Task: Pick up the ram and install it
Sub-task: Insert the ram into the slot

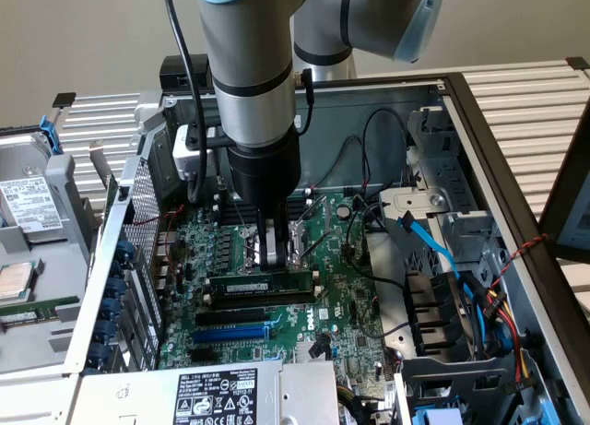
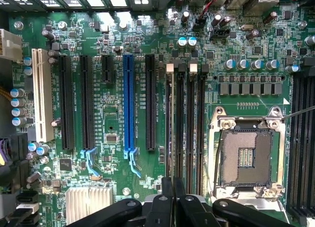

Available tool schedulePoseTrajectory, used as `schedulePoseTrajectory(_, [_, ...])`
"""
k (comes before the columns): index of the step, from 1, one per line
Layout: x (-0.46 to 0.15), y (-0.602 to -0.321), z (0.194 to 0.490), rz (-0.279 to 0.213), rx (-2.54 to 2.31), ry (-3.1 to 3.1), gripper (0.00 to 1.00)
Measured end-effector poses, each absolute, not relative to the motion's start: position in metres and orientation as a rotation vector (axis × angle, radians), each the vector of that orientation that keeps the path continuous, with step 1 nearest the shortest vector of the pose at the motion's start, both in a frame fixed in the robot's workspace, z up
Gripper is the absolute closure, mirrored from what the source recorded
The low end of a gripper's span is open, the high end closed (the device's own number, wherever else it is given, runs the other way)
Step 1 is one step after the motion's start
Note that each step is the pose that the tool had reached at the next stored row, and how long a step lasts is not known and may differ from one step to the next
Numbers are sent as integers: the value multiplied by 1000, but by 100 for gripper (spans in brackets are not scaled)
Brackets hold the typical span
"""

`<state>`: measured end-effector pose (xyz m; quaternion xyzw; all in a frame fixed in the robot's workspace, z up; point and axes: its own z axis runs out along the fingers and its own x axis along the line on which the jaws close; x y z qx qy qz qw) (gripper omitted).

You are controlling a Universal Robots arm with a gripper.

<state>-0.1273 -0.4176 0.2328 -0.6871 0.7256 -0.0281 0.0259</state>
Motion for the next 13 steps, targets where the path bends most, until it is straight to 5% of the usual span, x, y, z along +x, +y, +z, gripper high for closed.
schedulePoseTrajectory(13, [-127,-418,230,-88,-2124,2240,88])
